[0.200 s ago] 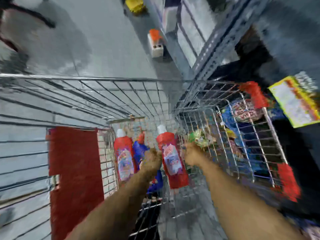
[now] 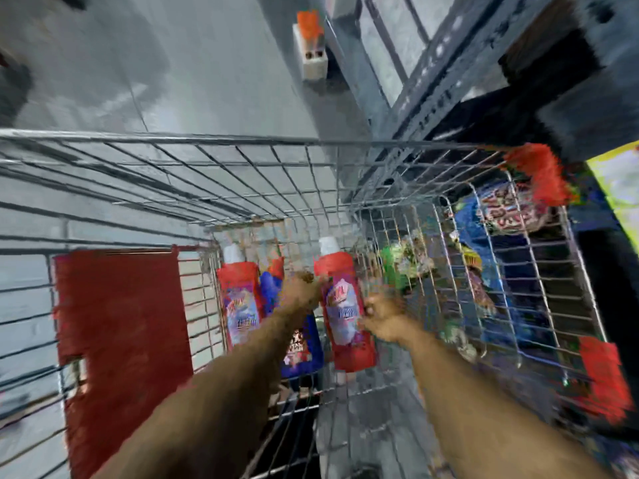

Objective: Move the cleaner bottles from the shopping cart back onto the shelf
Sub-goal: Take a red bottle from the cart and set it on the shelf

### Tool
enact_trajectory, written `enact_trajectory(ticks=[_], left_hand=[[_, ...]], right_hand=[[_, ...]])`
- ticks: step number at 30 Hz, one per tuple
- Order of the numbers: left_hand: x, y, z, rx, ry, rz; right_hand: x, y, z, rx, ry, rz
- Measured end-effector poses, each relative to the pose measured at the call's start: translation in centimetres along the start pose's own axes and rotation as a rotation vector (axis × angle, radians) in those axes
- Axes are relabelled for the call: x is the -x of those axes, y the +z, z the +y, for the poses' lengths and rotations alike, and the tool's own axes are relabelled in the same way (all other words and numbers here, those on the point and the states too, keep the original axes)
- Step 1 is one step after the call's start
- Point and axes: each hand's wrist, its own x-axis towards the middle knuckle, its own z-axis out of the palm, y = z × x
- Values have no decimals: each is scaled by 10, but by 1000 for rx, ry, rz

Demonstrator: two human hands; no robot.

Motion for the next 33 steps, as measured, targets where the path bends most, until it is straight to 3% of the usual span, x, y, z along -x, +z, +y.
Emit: enact_trajectory(ticks=[5, 10, 15, 20, 25, 29, 33], left_hand=[[-9, 8, -3, 69, -10, -107], [45, -8, 20, 374, 32, -288], [141, -56, 71, 352, 350, -314], [239, -84, 144, 186, 721, -299], [332, -81, 187, 79, 939, -353], [395, -51, 192, 23, 1084, -462], [449, 18, 185, -34, 1199, -683]], right_hand=[[-3, -3, 11, -106, -8, -3], [39, -26, 5, -274, -15, -5], [127, -62, -19, -272, -230, 125], [239, -85, -36, -491, -494, 277], [336, -92, -18, -555, -769, 399], [387, -74, 28, -689, -814, 531], [439, -47, 109, -814, -777, 710]])
